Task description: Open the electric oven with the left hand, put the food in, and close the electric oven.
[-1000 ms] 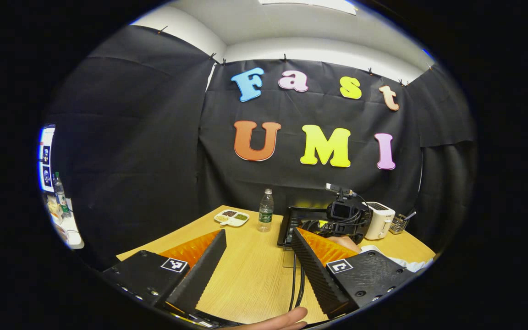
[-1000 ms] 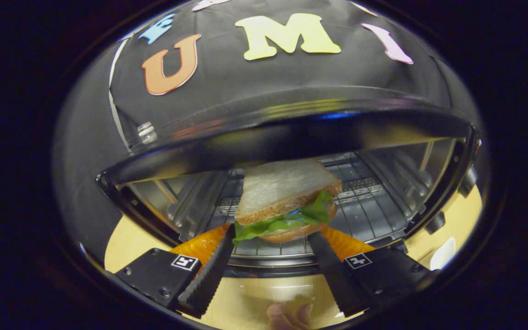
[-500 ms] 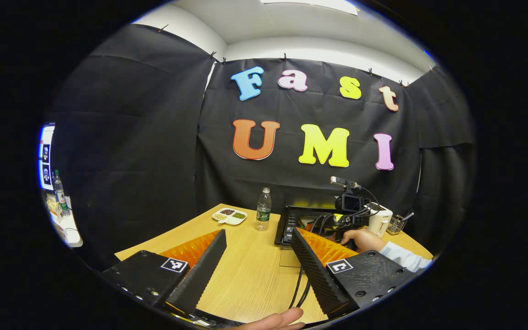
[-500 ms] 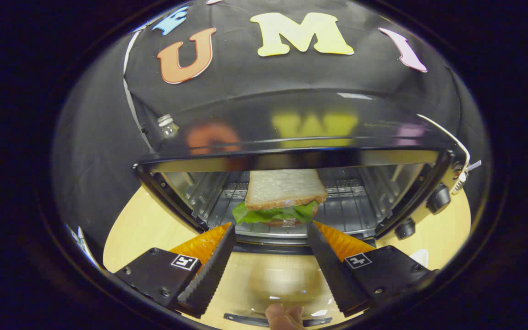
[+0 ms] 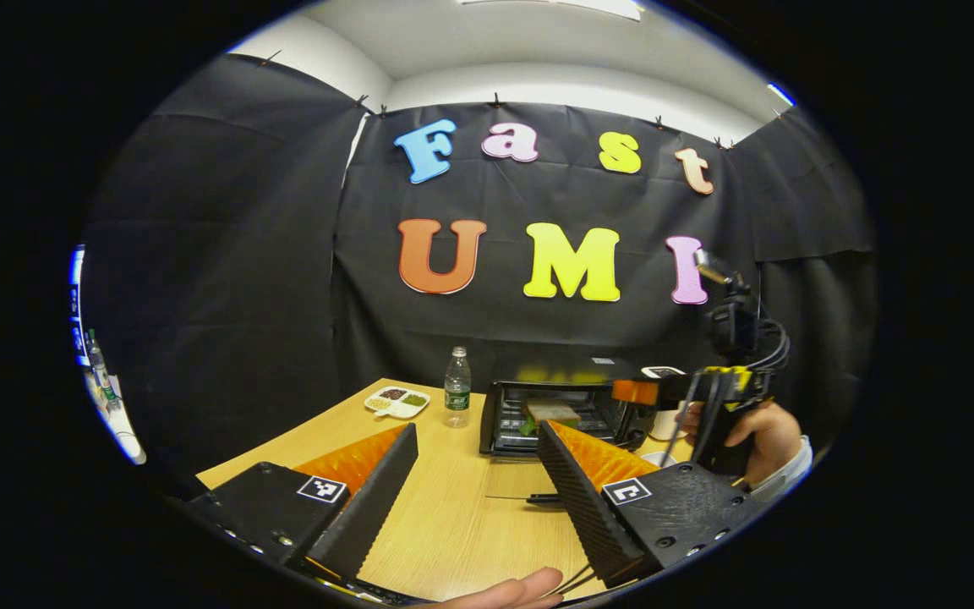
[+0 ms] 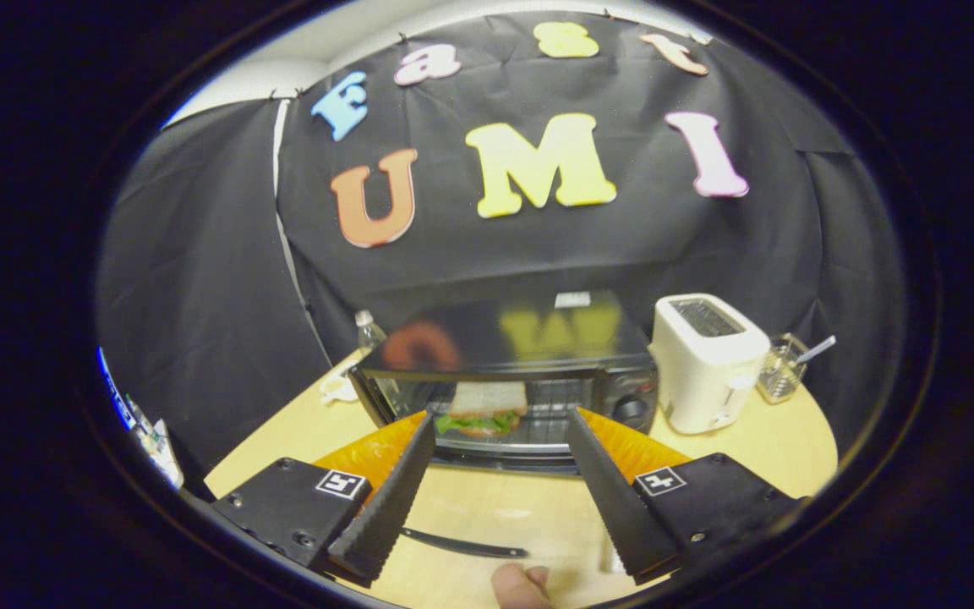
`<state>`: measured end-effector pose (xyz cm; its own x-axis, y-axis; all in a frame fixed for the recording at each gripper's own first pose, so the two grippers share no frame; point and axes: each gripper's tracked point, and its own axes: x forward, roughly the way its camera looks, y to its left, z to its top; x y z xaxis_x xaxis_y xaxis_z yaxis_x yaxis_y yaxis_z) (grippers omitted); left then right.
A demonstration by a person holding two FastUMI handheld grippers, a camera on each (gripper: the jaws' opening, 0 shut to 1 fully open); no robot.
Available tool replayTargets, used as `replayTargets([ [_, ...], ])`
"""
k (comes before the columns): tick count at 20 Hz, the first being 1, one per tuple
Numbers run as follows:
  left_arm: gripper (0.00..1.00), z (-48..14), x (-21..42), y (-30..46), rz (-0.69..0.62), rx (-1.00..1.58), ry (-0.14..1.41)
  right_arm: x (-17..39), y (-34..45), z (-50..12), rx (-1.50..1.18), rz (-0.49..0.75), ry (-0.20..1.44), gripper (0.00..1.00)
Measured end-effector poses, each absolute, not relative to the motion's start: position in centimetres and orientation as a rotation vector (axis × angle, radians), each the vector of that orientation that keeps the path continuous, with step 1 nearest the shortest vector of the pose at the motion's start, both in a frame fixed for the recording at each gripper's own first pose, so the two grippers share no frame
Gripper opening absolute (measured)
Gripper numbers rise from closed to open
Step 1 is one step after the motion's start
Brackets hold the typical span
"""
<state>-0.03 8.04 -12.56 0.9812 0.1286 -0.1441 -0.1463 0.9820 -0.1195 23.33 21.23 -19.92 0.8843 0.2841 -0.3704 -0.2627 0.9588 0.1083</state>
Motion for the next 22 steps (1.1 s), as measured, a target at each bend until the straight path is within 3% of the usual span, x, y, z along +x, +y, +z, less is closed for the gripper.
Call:
replayTargets([
  [1,0.94,-12.5,0.7,7.6,0.135,-0.134,0.133,22.5,19.7,-18.1,0.044,0.279,0.353,1.0],
  [2,0.94,-12.6,1.5,7.1,0.13,-0.137,0.133,21.5,18.0,-16.2,0.031,0.268,0.305,0.89],
  [4,0.94,-13.3,3.1,5.5,0.108,-0.137,0.146,19.4,14.7,-12.9,0.022,0.236,0.226,0.89],
  [5,0.94,-13.8,3.8,4.5,0.091,-0.134,0.163,18.5,13.0,-11.4,0.025,0.22,0.191,1.0],
  [6,0.94,-14.4,4.5,3.6,0.077,-0.126,0.176,17.6,11.2,-10.2,0.026,0.189,0.159,1.0],
  [7,0.94,-15.0,5.2,2.8,0.064,-0.118,0.187,16.7,9.2,-8.8,0.022,0.161,0.124,0.89],
  [10,0.94,-17.7,7.6,-0.8,0.002,-0.11,0.243,13.9,3.8,-5.8,0.011,0.072,0.039,0.89],
  [11,0.94,-18.8,8.1,-2.2,-0.017,-0.116,0.269,12.9,2.8,-4.9,0.012,0.059,0.019,0.89],
  [12,0.94,-20.1,8.5,-3.3,-0.039,-0.12,0.296,12.1,1.9,-4.0,0.016,0.048,-0.002,1.0],
  [14,0.94,-22.5,9.2,-5.3,-0.072,-0.125,0.346,10.1,-0.7,-2.4,0.008,0.001,-0.052,1.0],
  [15,0.94,-23.7,9.4,-6.0,-0.083,-0.122,0.374,9.0,-2.2,-2.1,-0.001,-0.037,-0.075,0.89],
  [16,0.94,-25.3,9.7,-6.3,-0.086,-0.114,0.404,8.2,-3.6,-1.7,0.004,-0.07,-0.094,1.0],
  [17,0.95,-26.7,9.8,-6.4,-0.082,-0.104,0.435,6.5,-4.6,-1.3,0.013,-0.088,-0.105,0.89],
  [18,0.95,-28.2,9.6,-6.7,-0.084,-0.096,0.467,5.4,-5.0,-1.2,0.025,-0.086,-0.111,1.0],
  [22,0.95,-32.2,9.2,-7.3,-0.08,-0.112,0.576,4.2,-4.9,-1.1,0.025,-0.031,-0.081,1.0],
])
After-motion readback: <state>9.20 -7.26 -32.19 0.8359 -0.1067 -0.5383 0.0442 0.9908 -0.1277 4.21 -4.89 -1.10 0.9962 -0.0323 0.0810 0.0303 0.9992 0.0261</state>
